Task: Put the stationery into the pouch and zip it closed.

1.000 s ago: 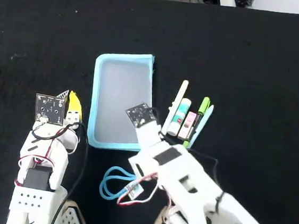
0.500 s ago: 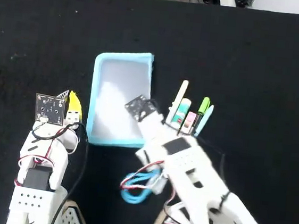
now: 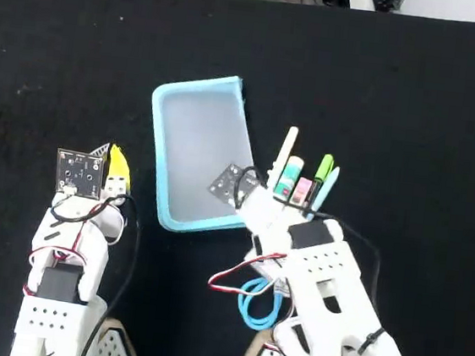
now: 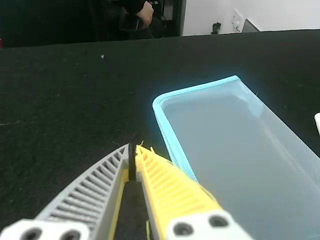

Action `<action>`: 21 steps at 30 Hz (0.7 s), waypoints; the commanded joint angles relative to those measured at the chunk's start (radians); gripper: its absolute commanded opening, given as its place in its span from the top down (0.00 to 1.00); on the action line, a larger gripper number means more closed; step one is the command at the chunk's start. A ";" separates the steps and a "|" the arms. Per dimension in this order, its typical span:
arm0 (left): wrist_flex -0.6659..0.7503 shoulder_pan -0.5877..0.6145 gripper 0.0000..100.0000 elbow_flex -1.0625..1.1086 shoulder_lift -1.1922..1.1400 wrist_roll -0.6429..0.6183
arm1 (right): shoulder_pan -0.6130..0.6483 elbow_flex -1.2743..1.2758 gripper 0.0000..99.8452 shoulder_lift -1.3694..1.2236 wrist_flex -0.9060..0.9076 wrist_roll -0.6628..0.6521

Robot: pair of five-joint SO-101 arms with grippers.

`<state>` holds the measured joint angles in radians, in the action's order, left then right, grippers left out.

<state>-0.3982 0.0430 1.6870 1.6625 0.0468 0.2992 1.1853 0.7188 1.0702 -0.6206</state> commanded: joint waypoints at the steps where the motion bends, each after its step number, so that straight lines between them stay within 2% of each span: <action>1: 0.020 0.007 0.97 0.021 0.006 -0.005 | 0.014 0.028 0.78 -0.002 -0.060 0.092; 5: 0.020 0.008 0.97 0.021 0.006 -0.005 | 0.015 0.101 0.78 -0.002 -0.166 0.117; 10: 0.020 0.007 0.97 0.021 0.006 -0.005 | 0.015 0.127 0.78 -0.002 -0.201 0.129; 15: 0.020 0.005 0.97 0.021 0.006 -0.005 | 0.012 0.124 0.79 -0.004 -0.236 0.244; 21: 0.018 0.008 0.97 0.021 0.006 -0.005 | 0.014 0.127 0.87 -0.004 -0.233 0.258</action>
<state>-0.3982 0.0430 1.6870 1.6625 0.0468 0.2992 1.3111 0.7188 0.8523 -0.3736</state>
